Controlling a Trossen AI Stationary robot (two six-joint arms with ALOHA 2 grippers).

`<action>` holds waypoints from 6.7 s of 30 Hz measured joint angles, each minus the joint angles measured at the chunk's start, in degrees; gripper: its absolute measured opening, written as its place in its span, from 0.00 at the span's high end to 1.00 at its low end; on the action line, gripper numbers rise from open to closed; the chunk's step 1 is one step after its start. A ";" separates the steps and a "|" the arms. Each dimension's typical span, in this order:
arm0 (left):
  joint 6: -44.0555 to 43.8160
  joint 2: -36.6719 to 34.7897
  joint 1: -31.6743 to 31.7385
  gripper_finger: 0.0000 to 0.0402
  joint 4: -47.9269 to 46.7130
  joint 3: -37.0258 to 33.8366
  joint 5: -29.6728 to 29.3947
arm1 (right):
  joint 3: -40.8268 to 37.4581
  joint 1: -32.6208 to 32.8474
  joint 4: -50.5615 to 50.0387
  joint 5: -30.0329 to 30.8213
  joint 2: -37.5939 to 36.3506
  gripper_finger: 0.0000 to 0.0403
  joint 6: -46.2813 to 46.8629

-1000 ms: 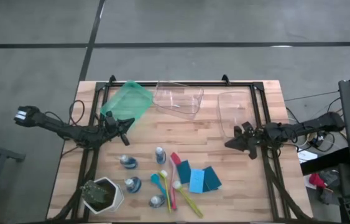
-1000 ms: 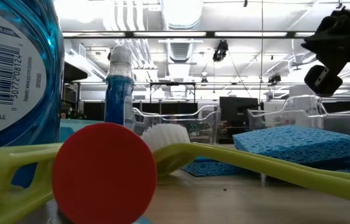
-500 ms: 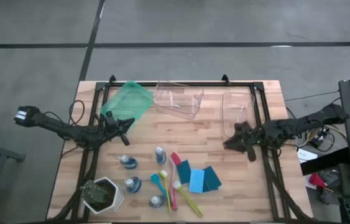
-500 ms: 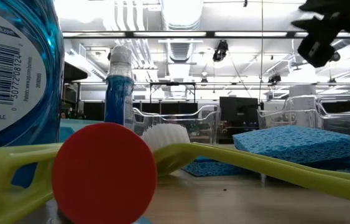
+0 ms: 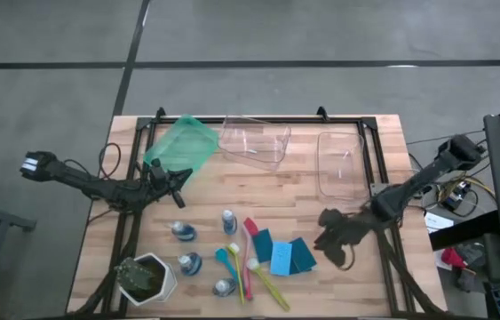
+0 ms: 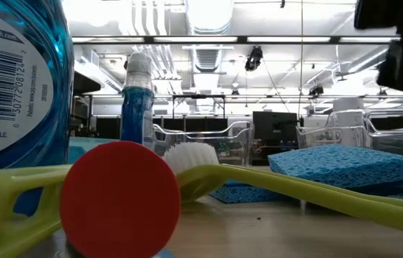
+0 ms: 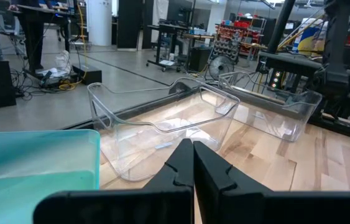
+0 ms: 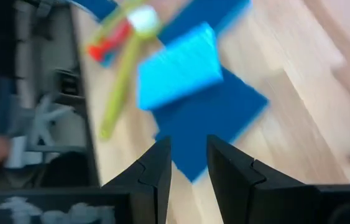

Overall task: Pick & Place Kitchen Sink Supplies
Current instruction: Put the blue sponge in the right transparent bin

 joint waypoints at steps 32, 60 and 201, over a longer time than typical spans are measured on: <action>-0.02 0.00 -0.02 1.00 -0.04 0.00 0.00 | 6.97 2.84 -2.27 -2.74 23.07 0.76 10.38; -0.02 -0.01 -0.01 1.00 -0.25 0.02 0.02 | 11.16 3.82 -3.49 3.30 18.19 0.98 5.54; -0.02 0.00 -0.01 1.00 -1.70 0.00 0.01 | 56.35 11.43 -71.39 26.96 46.41 0.98 -0.24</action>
